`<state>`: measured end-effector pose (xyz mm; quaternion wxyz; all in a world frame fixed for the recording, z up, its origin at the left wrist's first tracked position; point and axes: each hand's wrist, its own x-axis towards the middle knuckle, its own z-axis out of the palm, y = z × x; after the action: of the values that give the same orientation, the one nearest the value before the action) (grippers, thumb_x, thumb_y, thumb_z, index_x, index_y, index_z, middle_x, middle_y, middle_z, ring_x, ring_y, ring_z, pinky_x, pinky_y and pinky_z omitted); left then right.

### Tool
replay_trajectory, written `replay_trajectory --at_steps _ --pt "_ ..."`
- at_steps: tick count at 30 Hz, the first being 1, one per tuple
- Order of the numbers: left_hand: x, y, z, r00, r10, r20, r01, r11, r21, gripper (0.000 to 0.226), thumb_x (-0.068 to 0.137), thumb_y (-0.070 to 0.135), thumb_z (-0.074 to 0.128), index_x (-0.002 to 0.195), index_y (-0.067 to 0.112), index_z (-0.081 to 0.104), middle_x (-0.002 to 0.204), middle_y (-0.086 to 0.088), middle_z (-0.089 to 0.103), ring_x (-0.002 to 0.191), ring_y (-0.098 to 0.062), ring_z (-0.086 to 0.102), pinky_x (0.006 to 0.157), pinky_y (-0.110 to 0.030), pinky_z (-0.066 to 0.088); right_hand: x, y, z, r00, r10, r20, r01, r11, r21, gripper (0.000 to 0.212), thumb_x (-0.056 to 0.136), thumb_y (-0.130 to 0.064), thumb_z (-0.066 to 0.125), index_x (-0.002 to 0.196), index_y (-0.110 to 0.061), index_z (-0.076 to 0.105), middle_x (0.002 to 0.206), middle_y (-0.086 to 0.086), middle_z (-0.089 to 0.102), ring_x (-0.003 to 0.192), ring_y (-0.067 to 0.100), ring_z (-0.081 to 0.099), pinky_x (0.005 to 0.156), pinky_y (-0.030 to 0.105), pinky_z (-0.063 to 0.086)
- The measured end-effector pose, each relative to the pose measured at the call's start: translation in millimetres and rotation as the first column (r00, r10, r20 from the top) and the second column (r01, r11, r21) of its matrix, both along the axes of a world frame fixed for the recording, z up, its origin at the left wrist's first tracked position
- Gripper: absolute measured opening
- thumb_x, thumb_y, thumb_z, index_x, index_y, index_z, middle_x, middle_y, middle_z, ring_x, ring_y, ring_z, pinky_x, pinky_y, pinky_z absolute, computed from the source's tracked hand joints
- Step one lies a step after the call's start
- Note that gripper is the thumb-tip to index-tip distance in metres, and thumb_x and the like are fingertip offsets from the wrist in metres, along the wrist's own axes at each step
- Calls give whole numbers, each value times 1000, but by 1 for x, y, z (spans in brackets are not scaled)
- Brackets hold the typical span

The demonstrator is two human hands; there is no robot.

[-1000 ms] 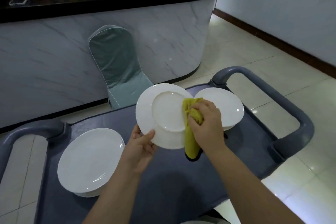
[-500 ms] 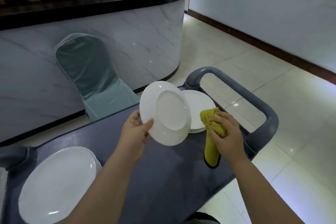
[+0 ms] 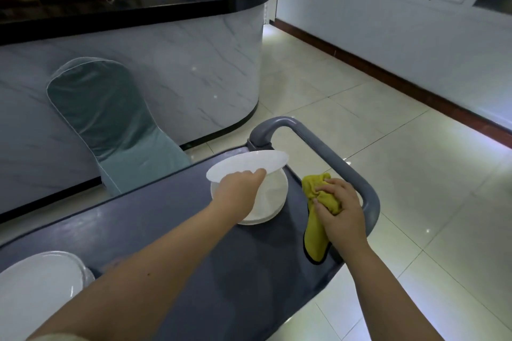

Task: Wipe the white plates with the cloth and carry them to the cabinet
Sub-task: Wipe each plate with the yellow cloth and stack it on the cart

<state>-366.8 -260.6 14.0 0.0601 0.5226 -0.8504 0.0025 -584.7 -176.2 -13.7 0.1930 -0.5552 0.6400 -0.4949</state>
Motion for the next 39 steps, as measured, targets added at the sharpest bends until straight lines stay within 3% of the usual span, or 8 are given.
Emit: replay_trajectory --at_steps 4,8,12,18,22,25,33,39 --pt "4 11 -34 995 -23 -94 30 996 78 46 79 -2 58 121 14 49 106 -4 58 97 -24 55 70 -31 39 -9 -4 -10 999 37 22 -38 999 28 35 80 -5 75 96 -35 67 119 -27 48 118 3 46 96 4 30" --pt "12 23 -60 962 -9 -272 47 990 132 31 83 -5 59 110 9 64 107 -4 61 102 -24 55 74 -32 46 -8 -4 -23 993 117 2 -116 992 55 35 80 -5 74 99 -34 66 120 -23 49 118 7 48 100 20 37" --pt "8 35 -69 948 -85 -306 72 996 -53 41 55 -13 78 89 9 75 85 -7 68 73 -30 63 58 -35 52 -2 -4 -31 980 198 -16 -196 977 84 36 80 -6 74 99 -35 66 120 -23 49 118 2 46 99 19 37" --pt "3 50 -76 936 17 -353 -50 995 -83 30 65 0 83 90 13 75 88 -4 69 75 -29 64 63 -40 52 15 -8 -35 952 306 -8 -304 949 83 33 80 -5 74 101 -29 67 121 -15 51 120 8 48 102 26 40" --pt "19 63 -69 895 181 -408 -233 969 -81 26 70 11 83 94 17 75 89 -2 69 82 -29 65 71 -41 48 45 -18 -28 905 421 -56 -419 907 39 34 77 -9 73 101 -33 65 124 -24 46 119 3 44 101 13 33" --pt "58 77 -58 812 381 -441 -458 885 -79 23 77 19 79 99 17 74 92 -4 66 89 -31 60 76 -42 45 84 -27 -21 820 547 -171 -555 832 1 31 71 -14 69 101 -25 68 123 -17 49 111 11 46 99 11 29" --pt "198 164 -53 488 766 -418 -829 557 51 22 81 23 75 101 16 73 99 -8 67 94 -36 57 77 -44 48 228 -12 -17 438 691 -575 -856 515 -33 38 62 -7 77 98 -13 71 114 10 63 80 33 53 75 38 48" --pt "291 242 -83 49 887 -460 -920 220 325 27 84 27 70 111 23 68 114 -5 63 110 -29 49 93 -42 44 322 16 -35 293 748 -596 -925 380 22 32 63 -6 79 94 -13 72 114 8 65 76 31 53 67 40 49"
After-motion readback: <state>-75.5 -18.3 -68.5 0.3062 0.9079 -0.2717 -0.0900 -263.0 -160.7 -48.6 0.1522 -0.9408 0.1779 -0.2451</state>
